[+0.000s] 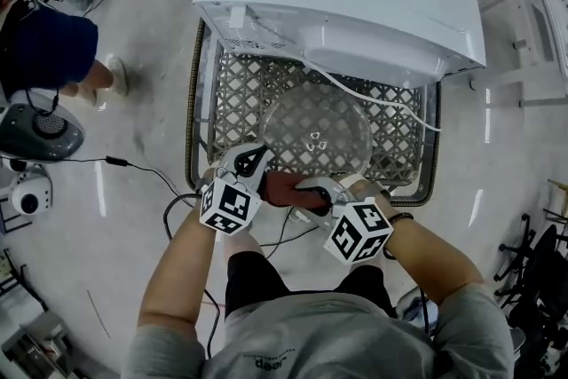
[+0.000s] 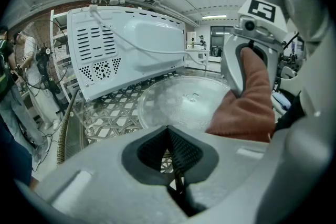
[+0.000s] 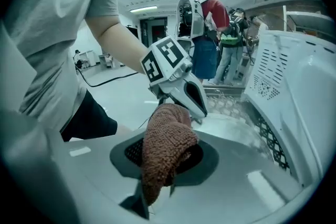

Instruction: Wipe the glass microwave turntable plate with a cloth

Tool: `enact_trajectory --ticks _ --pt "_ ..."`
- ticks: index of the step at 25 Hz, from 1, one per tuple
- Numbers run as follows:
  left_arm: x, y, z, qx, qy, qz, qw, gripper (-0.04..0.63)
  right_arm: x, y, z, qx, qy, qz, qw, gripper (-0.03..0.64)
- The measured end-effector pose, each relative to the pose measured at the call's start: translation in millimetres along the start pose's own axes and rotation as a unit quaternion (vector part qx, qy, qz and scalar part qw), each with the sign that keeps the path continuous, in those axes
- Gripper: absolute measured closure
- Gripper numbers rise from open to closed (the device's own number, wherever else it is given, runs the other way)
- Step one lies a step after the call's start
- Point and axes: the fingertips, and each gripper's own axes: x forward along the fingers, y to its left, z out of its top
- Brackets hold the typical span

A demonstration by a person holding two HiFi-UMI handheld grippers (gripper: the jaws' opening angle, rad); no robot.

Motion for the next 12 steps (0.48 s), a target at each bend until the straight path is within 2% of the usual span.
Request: enact_trajectory --ticks 2,5,12 --pt "0.3 -0.2 -0.3 0.0 0.0 0.0 1.0 0.598 19.7 7.2 4.0 -0.009 0.009 0.011 1.0 0.518" --pt "0.7 -0.5 -0.7 -0.001 -0.001 0.0 1.0 0.597 35.6 13.0 -12.2 -0.022 0.042 0.016 0.999 0.518" --pt "-0.1 -0.3 -1.5 -0.001 -0.002 0.0 1.0 0.598 18.7 13.8 -40.7 -0.003 0.066 0.018 0.998 0.518"
